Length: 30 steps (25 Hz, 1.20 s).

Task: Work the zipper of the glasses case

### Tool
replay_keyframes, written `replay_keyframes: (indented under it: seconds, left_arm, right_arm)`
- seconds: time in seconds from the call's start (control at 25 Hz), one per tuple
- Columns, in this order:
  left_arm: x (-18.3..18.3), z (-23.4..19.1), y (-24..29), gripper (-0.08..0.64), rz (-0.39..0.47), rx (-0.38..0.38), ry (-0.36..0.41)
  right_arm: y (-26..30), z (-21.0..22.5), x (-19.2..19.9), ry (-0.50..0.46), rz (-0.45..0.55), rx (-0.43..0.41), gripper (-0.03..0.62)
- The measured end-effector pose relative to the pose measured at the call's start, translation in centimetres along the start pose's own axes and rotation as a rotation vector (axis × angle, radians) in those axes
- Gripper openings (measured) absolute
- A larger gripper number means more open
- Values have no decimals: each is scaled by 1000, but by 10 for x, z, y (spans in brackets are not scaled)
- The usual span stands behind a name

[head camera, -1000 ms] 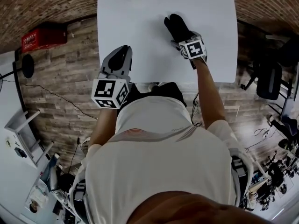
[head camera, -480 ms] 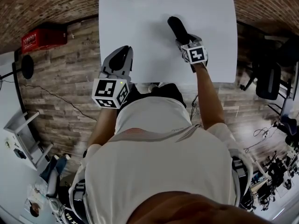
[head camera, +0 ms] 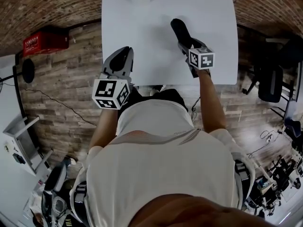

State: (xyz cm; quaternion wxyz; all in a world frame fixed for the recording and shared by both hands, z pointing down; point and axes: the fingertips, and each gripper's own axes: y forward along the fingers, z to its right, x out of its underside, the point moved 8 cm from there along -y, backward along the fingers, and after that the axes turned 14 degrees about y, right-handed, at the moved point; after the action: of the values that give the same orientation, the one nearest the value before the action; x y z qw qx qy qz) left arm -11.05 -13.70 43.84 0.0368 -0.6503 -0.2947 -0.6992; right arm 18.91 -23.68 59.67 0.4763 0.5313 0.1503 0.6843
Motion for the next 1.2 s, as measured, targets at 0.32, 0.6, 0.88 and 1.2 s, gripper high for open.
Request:
replay_keyframes:
  seconds: [0.32, 0.6, 0.88, 1.2]
  left_arm:
    - [-31, 4, 3, 38, 87, 47, 2]
    - [-75, 20, 2, 38, 215, 139, 46]
    - [-107, 39, 3, 40, 320, 372, 0]
    - [-127, 55, 19, 225, 363, 678, -179]
  right_arm:
    - [-75, -22, -31, 166, 221, -207, 314]
    - [-155, -50, -66, 174, 406, -376, 314]
    - [-203, -77, -81, 226, 486, -646, 314]
    - [-216, -95, -83, 292, 453, -937, 314]
